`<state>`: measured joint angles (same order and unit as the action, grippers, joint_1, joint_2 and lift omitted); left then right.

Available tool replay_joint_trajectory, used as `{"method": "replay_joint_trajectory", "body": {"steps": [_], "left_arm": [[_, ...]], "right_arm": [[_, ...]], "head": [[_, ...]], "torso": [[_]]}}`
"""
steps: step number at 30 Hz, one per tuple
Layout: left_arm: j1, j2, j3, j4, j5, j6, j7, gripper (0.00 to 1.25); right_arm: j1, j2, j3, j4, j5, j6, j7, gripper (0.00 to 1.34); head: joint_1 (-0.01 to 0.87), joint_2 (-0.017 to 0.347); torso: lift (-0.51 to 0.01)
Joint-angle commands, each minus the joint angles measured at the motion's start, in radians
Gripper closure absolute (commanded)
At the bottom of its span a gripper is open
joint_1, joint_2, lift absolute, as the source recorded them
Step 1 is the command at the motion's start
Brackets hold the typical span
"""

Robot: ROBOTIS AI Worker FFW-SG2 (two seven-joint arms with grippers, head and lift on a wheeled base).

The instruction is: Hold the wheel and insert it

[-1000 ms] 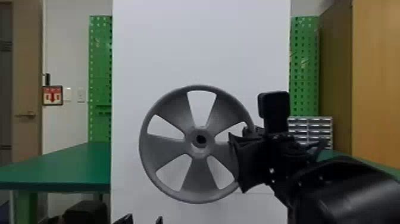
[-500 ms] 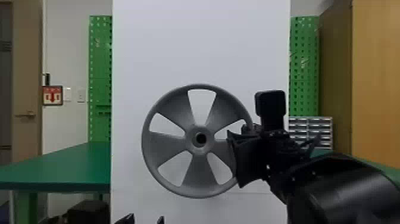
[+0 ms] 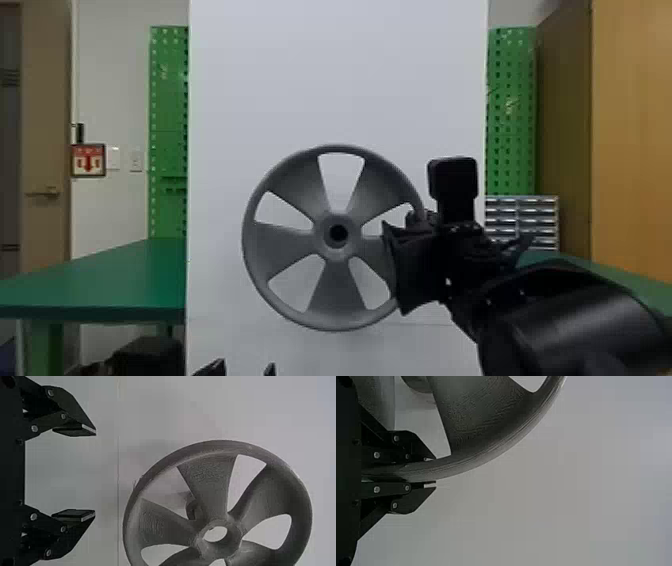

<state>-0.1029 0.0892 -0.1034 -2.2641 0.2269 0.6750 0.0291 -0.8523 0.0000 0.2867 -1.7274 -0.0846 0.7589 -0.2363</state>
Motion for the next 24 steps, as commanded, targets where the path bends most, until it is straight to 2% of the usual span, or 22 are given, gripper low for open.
{"method": "replay_joint_trajectory", "body": {"steps": [1,24], "left_arm": [[0.0,0.0,0.001,0.0,0.0,0.0,0.0,0.52],[-0.006,0.0,-0.007,0.003,0.0,0.0,0.0,0.52]], "right_arm": [[-0.007,0.001,-0.003,0.026,0.002,-0.023,0.0,1.08],[-0.05,0.001,-0.021,0.109,-0.017,-0.058,0.0,1.08]], "head": [[0.005,0.075],[0.005,0.075]], "torso": [[-0.482],[-0.482]]}}
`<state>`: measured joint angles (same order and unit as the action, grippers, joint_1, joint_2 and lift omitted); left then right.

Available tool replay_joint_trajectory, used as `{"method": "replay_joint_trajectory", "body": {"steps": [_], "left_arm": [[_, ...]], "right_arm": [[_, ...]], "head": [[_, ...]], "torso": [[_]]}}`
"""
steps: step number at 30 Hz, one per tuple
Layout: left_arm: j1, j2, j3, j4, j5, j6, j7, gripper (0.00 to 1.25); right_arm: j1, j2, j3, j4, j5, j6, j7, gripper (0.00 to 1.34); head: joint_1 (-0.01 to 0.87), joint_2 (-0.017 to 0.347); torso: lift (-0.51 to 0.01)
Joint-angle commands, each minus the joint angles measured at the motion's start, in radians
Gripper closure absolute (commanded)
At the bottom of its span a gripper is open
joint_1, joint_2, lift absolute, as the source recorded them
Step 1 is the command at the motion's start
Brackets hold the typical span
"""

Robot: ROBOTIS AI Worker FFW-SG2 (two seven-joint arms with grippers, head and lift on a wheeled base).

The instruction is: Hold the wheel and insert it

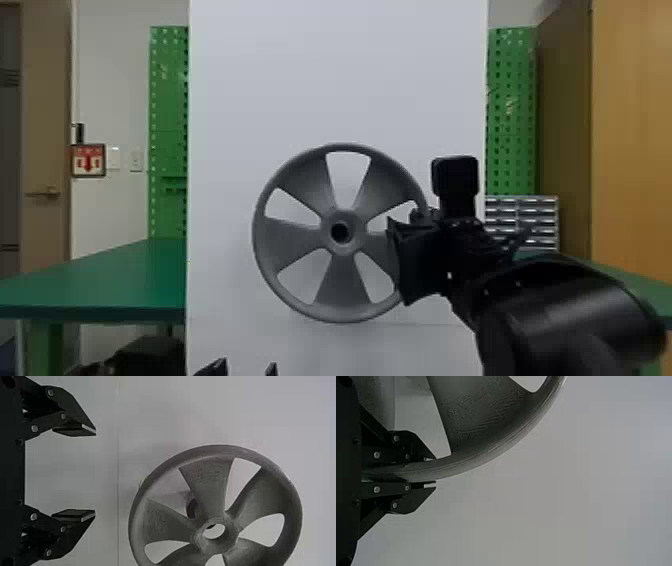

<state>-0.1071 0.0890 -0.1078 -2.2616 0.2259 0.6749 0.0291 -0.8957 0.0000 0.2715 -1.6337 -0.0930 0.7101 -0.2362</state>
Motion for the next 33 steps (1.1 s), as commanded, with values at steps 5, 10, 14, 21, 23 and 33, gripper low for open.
{"method": "replay_joint_trajectory", "body": {"steps": [5,10,14,21,23,33], "left_arm": [[-0.003,0.0,-0.004,0.002,0.0,0.0,0.0,0.52],[-0.005,0.0,-0.006,0.004,0.001,0.0,0.0,0.52],[-0.005,0.0,-0.006,0.005,0.001,0.0,0.0,0.52],[-0.008,0.0,-0.007,0.005,0.001,0.0,0.0,0.52],[-0.008,0.0,-0.009,0.005,0.001,0.0,0.0,0.52],[-0.011,0.0,-0.013,0.01,0.003,0.0,0.0,0.52]], "right_arm": [[-0.014,0.001,-0.001,0.032,-0.013,-0.02,0.0,1.08],[-0.019,0.001,0.006,0.054,-0.025,-0.037,0.0,1.08],[-0.019,0.001,0.008,0.072,-0.031,-0.052,0.0,1.08],[-0.023,0.001,0.014,0.095,-0.024,-0.073,-0.002,1.08],[-0.026,0.001,0.014,0.098,-0.024,-0.078,-0.002,1.08],[-0.034,0.001,0.017,0.127,-0.022,-0.112,-0.021,1.08]], "head": [[0.005,0.075],[0.005,0.075],[0.005,0.075],[0.005,0.075],[0.005,0.075],[0.005,0.075]], "torso": [[-0.482],[-0.482],[-0.482],[-0.482],[-0.482],[-0.482]]}}
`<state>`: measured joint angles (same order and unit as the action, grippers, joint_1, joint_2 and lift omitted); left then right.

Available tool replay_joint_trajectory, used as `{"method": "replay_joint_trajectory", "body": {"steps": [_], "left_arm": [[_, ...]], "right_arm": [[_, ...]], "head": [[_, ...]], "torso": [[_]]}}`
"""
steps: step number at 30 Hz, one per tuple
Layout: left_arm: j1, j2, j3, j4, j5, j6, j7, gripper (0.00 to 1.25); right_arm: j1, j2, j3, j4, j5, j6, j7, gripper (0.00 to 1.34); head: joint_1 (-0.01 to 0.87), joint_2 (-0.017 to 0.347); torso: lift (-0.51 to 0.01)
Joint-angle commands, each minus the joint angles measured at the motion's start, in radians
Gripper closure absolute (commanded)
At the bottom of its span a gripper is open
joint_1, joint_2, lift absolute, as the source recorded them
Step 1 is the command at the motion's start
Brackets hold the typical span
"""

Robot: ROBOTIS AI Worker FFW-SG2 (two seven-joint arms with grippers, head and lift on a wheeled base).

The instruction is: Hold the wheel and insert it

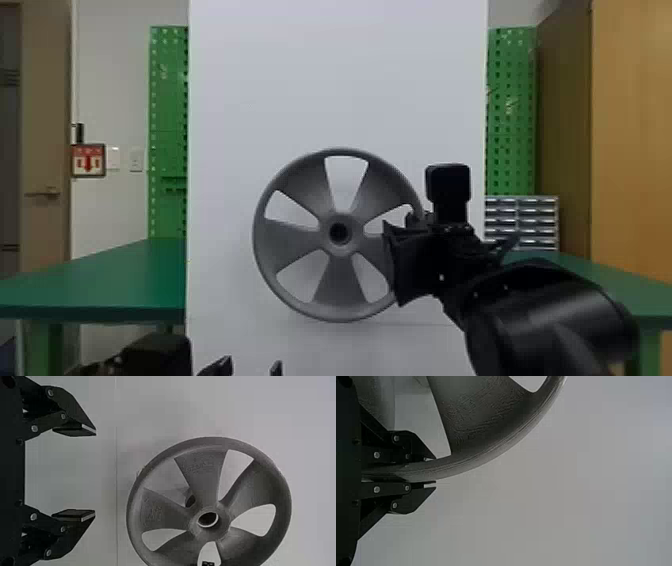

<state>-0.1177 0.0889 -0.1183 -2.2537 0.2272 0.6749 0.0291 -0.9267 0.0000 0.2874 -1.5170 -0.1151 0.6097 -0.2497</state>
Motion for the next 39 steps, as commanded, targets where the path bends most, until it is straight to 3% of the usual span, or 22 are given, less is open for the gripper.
{"method": "replay_joint_trajectory", "body": {"steps": [1,24,39], "left_arm": [[-0.002,0.0,-0.001,0.002,0.001,0.0,0.0,0.52],[-0.008,0.0,-0.006,0.006,0.003,0.0,0.0,0.52],[-0.013,0.0,-0.012,0.013,0.006,0.0,0.0,0.52]], "right_arm": [[-0.003,0.001,0.003,0.011,0.0,-0.013,-0.011,1.08],[-0.009,0.001,0.013,0.084,-0.046,-0.079,-0.033,1.08],[-0.02,0.001,0.047,0.098,-0.078,-0.094,-0.149,1.08]], "head": [[0.005,0.075],[0.005,0.075],[0.005,0.075]], "torso": [[-0.482],[-0.482],[-0.482]]}}
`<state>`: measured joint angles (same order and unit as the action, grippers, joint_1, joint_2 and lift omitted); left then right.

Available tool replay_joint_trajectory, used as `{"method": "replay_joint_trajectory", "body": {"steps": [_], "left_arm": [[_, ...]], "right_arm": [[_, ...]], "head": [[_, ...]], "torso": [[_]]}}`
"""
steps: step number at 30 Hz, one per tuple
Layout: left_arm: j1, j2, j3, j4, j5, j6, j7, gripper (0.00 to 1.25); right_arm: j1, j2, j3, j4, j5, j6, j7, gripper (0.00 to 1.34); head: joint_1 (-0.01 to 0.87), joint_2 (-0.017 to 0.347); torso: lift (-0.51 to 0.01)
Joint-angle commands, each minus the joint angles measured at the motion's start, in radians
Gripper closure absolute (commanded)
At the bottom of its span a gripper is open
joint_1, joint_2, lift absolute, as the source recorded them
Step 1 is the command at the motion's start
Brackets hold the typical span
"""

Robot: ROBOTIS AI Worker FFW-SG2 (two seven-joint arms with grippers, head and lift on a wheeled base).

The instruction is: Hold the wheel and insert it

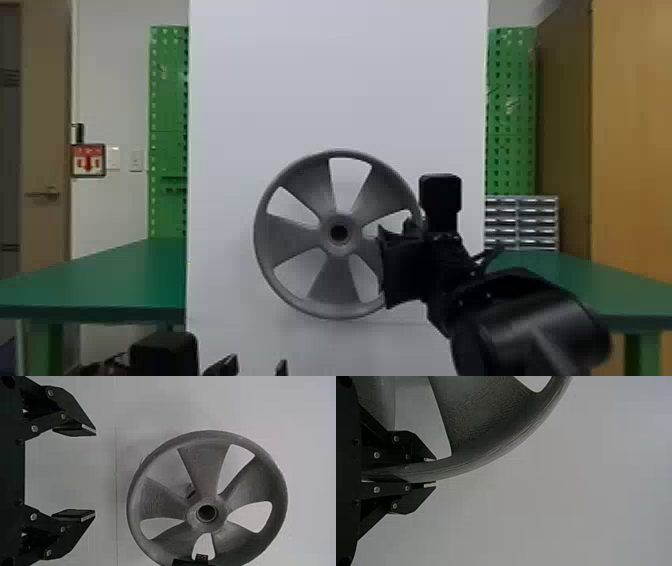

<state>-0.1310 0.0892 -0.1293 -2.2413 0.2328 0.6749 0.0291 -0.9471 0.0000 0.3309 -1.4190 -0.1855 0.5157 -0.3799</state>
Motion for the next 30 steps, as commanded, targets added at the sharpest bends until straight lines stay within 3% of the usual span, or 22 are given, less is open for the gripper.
{"method": "replay_joint_trajectory", "body": {"steps": [1,18,30], "left_arm": [[0.001,0.0,-0.001,0.0,0.0,0.0,0.0,0.52],[-0.006,0.0,-0.006,0.003,0.0,0.0,0.0,0.52],[-0.006,0.001,-0.004,0.005,0.0,0.0,0.0,0.52]], "right_arm": [[-0.001,0.001,0.005,0.003,-0.009,0.0,-0.025,1.08],[-0.041,0.001,-0.018,0.091,-0.023,-0.043,-0.086,1.09],[-0.045,0.001,-0.023,0.098,-0.023,-0.052,-0.102,1.09]], "head": [[0.005,0.075],[0.005,0.075],[0.005,0.075]], "torso": [[-0.482],[-0.482],[-0.482]]}}
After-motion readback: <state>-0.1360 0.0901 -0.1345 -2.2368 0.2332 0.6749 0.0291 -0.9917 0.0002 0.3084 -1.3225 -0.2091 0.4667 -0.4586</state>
